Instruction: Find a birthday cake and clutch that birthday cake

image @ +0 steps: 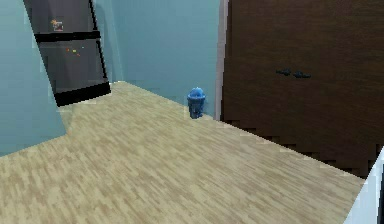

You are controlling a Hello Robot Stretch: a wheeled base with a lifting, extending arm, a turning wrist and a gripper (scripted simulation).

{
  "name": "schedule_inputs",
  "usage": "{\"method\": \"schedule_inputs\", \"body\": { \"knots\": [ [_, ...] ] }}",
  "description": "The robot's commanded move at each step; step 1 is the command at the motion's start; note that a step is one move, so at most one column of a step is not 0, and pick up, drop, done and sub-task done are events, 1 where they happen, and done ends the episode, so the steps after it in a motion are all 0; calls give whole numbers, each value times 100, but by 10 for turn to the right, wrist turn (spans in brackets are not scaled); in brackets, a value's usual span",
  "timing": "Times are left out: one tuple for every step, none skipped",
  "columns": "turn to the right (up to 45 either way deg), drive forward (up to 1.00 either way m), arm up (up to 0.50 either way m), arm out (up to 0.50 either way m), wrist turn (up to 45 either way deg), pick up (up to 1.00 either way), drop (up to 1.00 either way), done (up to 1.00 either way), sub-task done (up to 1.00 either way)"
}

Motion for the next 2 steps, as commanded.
{"method": "schedule_inputs", "body": {
  "knots": [
    [0,0,0,0,300,0,0,0,0],
    [0,0,-14,0,0,0,0,0,0]
  ]
}}
